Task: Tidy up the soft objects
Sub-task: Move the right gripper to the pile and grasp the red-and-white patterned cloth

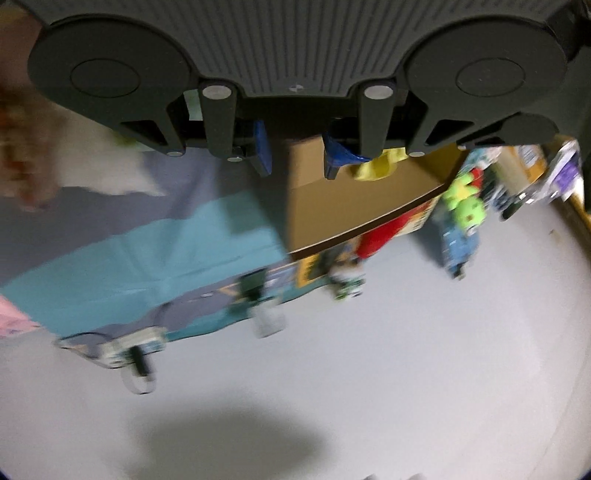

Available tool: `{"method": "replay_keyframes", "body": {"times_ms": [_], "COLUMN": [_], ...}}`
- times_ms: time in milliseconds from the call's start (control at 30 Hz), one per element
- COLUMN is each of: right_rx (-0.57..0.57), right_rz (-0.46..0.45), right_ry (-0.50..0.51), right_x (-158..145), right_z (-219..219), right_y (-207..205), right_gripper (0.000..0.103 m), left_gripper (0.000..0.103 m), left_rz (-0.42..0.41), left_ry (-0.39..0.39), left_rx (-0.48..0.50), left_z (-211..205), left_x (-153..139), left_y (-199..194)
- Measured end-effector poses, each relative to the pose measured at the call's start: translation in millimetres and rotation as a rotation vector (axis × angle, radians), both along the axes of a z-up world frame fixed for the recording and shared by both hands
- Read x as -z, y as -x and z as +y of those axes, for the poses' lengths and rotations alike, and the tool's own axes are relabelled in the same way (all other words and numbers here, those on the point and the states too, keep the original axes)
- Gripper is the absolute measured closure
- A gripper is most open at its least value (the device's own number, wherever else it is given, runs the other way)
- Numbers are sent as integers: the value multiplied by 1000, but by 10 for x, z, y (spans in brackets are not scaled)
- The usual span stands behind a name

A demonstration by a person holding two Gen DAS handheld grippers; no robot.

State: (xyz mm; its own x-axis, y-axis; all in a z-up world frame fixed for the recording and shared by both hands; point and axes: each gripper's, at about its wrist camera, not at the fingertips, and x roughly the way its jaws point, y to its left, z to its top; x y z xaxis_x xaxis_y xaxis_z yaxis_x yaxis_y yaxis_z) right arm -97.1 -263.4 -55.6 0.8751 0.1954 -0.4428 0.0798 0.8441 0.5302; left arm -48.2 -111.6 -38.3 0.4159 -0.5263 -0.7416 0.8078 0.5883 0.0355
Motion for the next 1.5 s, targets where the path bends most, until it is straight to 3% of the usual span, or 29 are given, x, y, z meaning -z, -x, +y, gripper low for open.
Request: {"method": "replay_keyframes", "body": {"times_ms": [133, 367, 533, 733, 800, 967, 1033, 1100, 1167, 1367, 1500], "right_rx": [111, 255, 277, 288, 321, 392, 425, 468, 527, 452, 390], "right_rz": [40, 129, 201, 165, 170, 288, 259, 202, 225, 318, 339], "right_ry": [35, 52, -54, -179, -134, -42, -96, -217, -237, -256, -228], "right_x": [50, 203, 374, 452, 459, 655, 704, 752, 801, 933, 977], "right_z": [-370, -988, -1318, -1605, -1728, -1981, -2136, -2323, -2459, -2508, -2463], "right_y": [211, 572, 646, 723, 755, 867, 1028, 1206, 1283, 1199, 1116], "right_gripper": [89, 87, 85, 84, 84, 84, 84, 84, 83, 83, 83], "left_gripper": [18, 18, 36, 36, 36, 27, 27, 27, 27, 28, 40], "left_rz": [32, 114, 124, 165, 157, 168, 169, 177, 185, 177, 197], "left_ry": [26, 52, 94, 82, 64, 59, 61, 66, 71, 80, 56], "left_rx": [132, 221, 262, 257, 258, 266, 269, 274, 284, 359, 409], "left_z": [-388, -949, -1317, -1681, -1732, -1818, -1839, -1889, -1968, -2403, -2761], "left_x": [75, 194, 183, 296, 323, 343, 338, 341, 339, 372, 532], "left_y": [117, 232, 311, 281, 315, 329, 331, 335, 351, 459, 533]}}
